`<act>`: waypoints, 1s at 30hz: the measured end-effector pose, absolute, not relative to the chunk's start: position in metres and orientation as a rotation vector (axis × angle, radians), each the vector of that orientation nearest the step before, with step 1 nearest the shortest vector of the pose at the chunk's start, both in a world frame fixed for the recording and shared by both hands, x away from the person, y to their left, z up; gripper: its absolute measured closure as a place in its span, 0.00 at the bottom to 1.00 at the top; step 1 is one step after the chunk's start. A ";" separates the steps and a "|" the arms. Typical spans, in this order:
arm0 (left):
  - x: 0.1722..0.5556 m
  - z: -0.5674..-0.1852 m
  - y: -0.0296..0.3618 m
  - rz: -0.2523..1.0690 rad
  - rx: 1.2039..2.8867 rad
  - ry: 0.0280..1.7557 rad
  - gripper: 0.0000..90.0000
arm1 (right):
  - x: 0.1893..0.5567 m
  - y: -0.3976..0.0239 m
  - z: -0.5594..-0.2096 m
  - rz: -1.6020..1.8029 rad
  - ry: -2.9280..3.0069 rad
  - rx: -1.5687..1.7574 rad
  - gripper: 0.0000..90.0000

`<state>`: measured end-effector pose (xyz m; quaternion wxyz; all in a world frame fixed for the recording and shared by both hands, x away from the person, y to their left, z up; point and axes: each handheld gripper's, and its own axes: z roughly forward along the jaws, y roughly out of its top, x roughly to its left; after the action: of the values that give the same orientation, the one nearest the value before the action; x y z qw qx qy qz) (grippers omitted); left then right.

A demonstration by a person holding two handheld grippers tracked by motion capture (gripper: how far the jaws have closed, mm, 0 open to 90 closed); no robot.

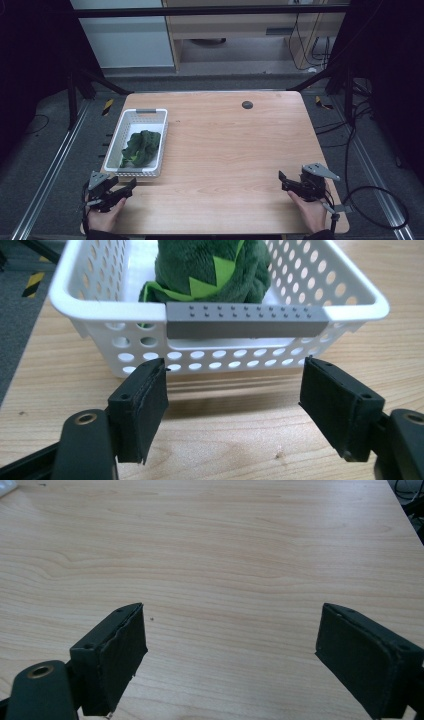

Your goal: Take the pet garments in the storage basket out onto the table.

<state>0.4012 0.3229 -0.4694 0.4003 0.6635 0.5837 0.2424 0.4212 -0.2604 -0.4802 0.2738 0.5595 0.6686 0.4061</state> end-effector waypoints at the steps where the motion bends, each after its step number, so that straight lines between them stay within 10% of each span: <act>1: 0.401 -0.469 0.323 0.613 1.678 1.476 0.29 | 0.421 -0.260 -0.480 1.092 1.798 1.505 0.14; 30: 0.396 -0.437 0.329 0.675 1.622 1.415 0.28 | 0.417 -0.254 -0.486 1.113 1.819 1.470 0.16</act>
<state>0.3956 0.3285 -0.4370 0.4286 0.6498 0.5666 0.2703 0.4174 -0.2543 -0.4857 0.2722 0.5461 0.6759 0.4134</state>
